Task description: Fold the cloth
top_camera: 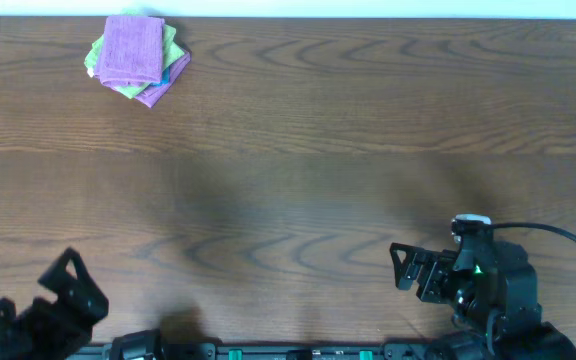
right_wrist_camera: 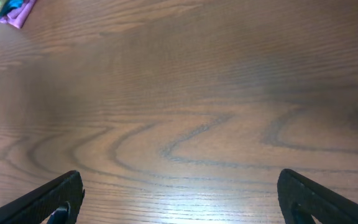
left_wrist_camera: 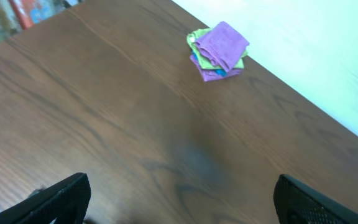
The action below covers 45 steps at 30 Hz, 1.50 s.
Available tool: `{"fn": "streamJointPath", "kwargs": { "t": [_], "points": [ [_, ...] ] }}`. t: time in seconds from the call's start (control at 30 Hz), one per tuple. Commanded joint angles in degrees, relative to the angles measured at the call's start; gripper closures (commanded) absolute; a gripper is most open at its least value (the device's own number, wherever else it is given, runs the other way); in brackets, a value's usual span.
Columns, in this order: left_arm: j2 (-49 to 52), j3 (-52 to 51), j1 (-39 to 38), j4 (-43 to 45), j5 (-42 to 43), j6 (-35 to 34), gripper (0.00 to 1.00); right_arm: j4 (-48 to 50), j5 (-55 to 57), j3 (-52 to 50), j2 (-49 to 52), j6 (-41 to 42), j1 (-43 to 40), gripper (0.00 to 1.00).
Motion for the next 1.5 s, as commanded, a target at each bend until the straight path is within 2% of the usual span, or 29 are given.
{"fn": "streamJointPath", "kwargs": {
  "t": [0.0, 0.13, 0.67, 1.03, 1.47],
  "points": [
    [-1.22, -1.81, -0.04, -0.17, -3.06, 1.49, 0.05, -0.07, -0.24, -0.26, -0.24, 0.79, -0.46, 0.01],
    [-3.93, -6.54, -0.04, 2.38, -4.7, 2.6, 0.05, -0.07, -0.24, -0.26, -0.24, 0.79, -0.46, 0.01],
    [-19.5, -33.33, -0.79, 23.71, -4.22, 2.95, 0.05, -0.07, -0.24, -0.26, -0.24, 0.79, -0.46, 0.01],
    [-29.03, -51.69, -4.24, 34.75, -4.22, 3.58, 0.05, -0.07, -0.24, -0.26, -0.24, 0.79, -0.46, 0.01],
    [-41.2, -71.41, -6.64, 41.38, -4.2, 5.99, 0.05, -0.07, -0.24, -0.26, -0.24, 0.79, -0.46, 0.01]
  ]
}}
